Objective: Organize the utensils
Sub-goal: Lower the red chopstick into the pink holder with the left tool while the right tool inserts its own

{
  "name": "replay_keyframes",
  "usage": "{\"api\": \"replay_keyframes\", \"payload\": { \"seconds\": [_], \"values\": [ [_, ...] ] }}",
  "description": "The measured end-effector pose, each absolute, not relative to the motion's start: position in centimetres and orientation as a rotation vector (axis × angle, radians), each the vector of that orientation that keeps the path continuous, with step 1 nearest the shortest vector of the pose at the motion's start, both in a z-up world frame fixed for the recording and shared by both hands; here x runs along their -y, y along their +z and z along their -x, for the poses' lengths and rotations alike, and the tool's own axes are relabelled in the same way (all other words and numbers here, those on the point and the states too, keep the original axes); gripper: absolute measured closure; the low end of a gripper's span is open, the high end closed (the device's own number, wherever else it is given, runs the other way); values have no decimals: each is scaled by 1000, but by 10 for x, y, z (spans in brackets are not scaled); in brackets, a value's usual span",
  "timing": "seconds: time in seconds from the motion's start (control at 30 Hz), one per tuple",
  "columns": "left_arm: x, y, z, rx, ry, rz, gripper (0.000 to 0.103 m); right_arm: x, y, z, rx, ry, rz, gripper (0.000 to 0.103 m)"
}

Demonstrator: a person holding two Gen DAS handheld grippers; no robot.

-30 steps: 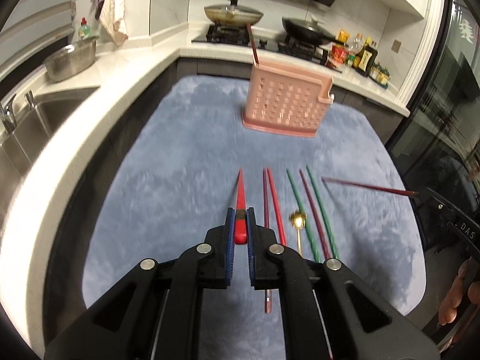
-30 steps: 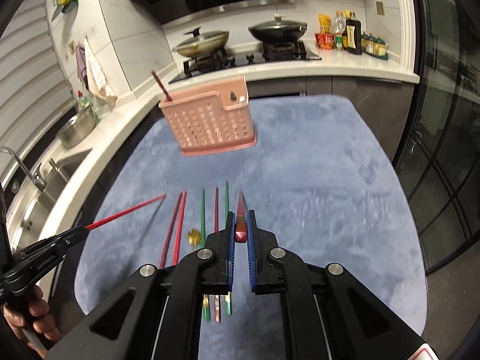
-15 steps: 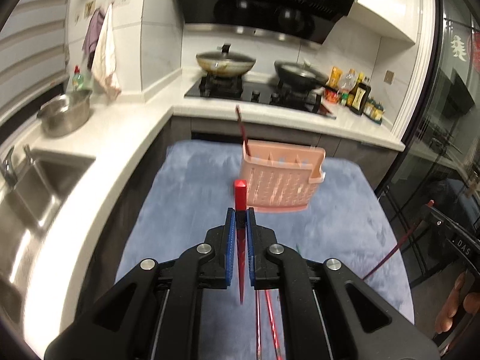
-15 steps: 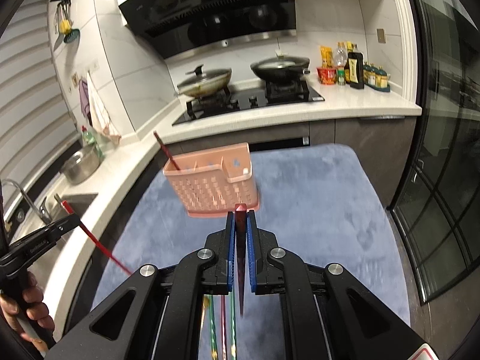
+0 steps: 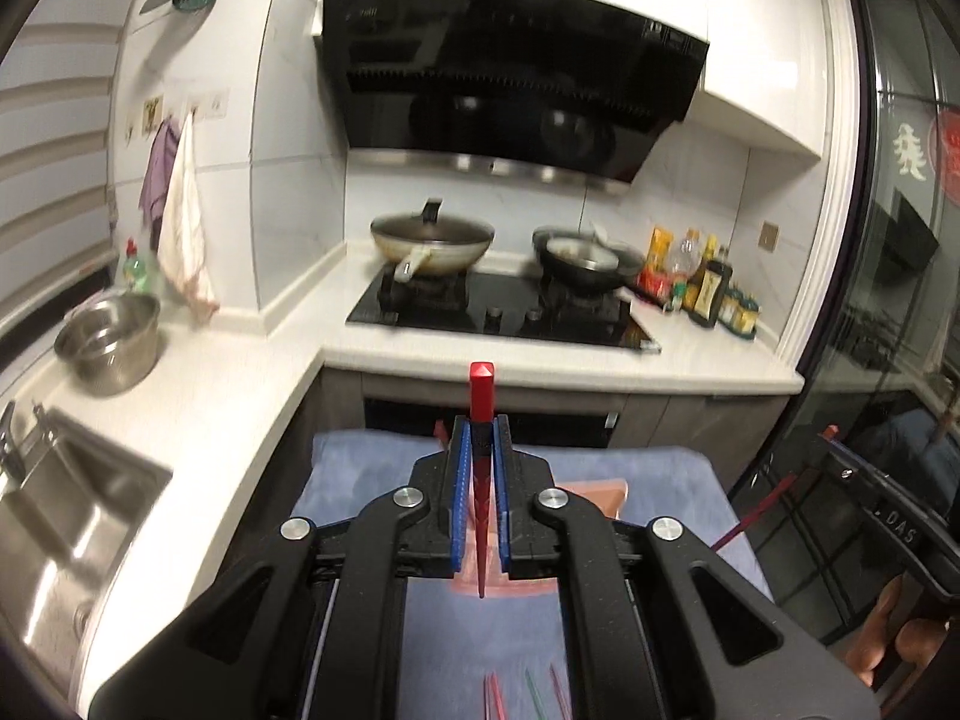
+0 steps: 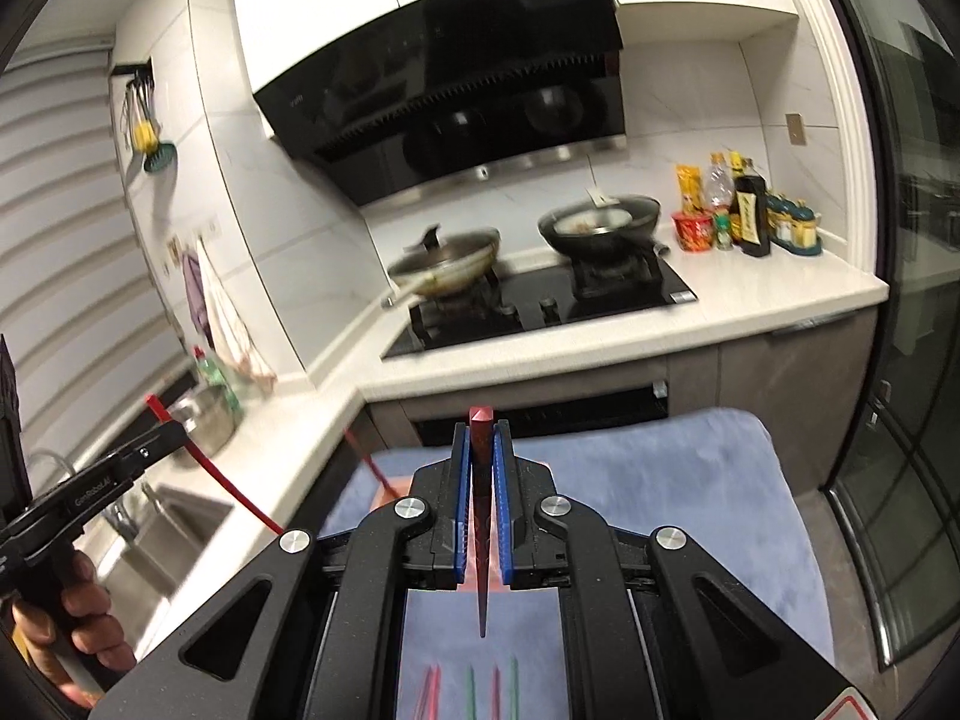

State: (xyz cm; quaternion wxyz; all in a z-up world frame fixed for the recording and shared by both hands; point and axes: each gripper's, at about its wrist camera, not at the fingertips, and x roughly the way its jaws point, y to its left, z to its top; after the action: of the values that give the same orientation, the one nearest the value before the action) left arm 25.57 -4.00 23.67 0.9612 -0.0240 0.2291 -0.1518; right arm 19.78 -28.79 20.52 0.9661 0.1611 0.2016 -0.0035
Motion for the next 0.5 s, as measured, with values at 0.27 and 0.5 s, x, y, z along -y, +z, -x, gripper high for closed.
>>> {"api": "replay_keyframes", "payload": {
  "seconds": [0.27, 0.5],
  "values": [
    [61, 244, -307, -420, -294, 55, 96, 289, 223, -257, -354, 0, -329, 96],
    [72, 204, -342, -508, -287, 57, 96, 287, 189, -304, -430, -3, -336, 96]
  ]
}}
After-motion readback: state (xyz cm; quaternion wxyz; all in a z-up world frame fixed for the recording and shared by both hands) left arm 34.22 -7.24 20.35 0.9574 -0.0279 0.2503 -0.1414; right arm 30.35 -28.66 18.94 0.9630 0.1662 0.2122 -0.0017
